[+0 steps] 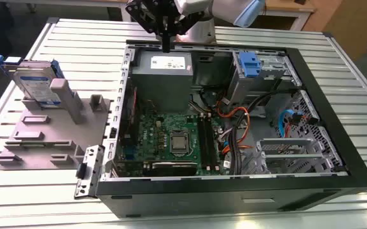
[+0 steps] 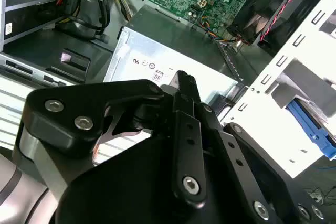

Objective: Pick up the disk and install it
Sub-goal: 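Reach for the disk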

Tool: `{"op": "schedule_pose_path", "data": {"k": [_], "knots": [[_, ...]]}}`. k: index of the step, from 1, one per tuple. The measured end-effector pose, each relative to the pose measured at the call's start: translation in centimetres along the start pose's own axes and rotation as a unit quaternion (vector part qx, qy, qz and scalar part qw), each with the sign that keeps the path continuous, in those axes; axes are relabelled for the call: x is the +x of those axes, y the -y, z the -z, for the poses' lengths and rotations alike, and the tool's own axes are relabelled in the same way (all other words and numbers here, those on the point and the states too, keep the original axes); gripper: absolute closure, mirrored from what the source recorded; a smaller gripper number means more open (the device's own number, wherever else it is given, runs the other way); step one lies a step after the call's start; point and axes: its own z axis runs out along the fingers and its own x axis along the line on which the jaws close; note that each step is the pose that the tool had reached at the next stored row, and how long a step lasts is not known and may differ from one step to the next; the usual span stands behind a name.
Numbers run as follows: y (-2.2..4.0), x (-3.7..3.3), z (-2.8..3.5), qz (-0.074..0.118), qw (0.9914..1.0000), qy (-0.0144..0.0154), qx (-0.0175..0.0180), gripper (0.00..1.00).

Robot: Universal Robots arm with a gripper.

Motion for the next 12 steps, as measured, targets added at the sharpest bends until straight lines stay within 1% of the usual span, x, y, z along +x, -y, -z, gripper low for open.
{"op": "schedule_pose_path", "data": {"k": [12], "knots": [[0.00,0.00,0.00,0.000,1.00000,0.0000,0.0000,0.89]]}}
